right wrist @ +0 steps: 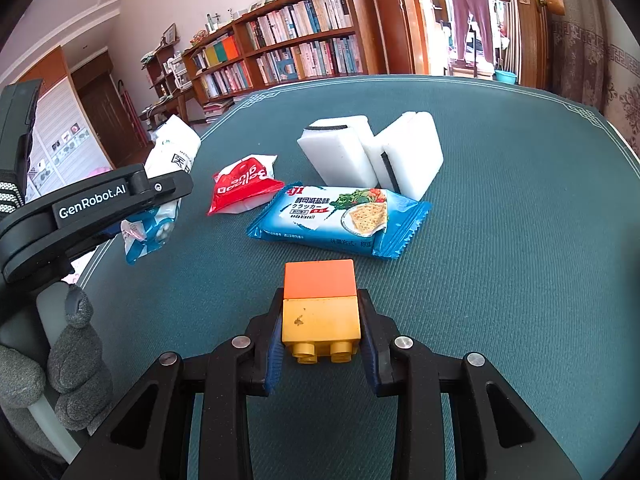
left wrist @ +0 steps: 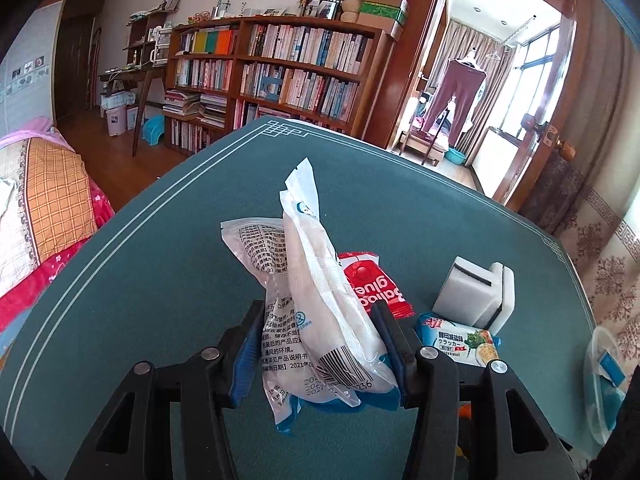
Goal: Organize objects
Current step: 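Grasp the white medicine bag with the left gripper while the right holds the block, then carry the block into the bowl with the right gripper and release, then lower the white medicine bag into the bowl and open the left gripper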
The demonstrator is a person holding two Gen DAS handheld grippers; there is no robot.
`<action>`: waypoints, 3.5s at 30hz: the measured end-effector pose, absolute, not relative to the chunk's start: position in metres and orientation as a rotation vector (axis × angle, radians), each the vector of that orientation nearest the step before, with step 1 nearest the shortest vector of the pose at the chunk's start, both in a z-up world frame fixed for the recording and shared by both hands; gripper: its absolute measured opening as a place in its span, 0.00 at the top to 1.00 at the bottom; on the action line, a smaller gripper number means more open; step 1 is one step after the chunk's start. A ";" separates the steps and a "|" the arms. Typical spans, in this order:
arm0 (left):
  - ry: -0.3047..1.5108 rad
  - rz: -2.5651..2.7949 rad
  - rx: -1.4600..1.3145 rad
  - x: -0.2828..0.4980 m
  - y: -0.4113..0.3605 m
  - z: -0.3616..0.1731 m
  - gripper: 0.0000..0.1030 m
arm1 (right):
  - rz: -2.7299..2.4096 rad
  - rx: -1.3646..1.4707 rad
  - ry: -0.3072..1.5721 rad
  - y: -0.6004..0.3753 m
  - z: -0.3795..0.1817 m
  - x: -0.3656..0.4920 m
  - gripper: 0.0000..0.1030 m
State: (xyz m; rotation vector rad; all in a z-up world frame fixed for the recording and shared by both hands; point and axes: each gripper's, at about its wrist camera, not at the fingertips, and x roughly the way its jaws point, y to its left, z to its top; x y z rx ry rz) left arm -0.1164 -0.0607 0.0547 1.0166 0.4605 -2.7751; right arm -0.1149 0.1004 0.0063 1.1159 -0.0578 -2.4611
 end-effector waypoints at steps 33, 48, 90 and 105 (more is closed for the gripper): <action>0.180 -3.045 1.013 -0.096 0.018 0.057 0.46 | -2.708 0.991 -0.219 0.208 0.065 -0.049 0.68; 0.022 -3.092 1.042 -0.080 0.057 0.059 0.46 | -2.925 0.964 -0.329 0.311 0.088 -0.022 0.68; -0.224 -3.334 1.101 -0.059 0.195 0.096 0.46 | -3.108 1.020 -0.465 0.454 0.071 -0.025 0.67; -0.314 -3.548 1.164 -0.067 0.288 0.122 0.46 | -3.079 0.986 -0.478 0.457 0.069 -0.014 0.67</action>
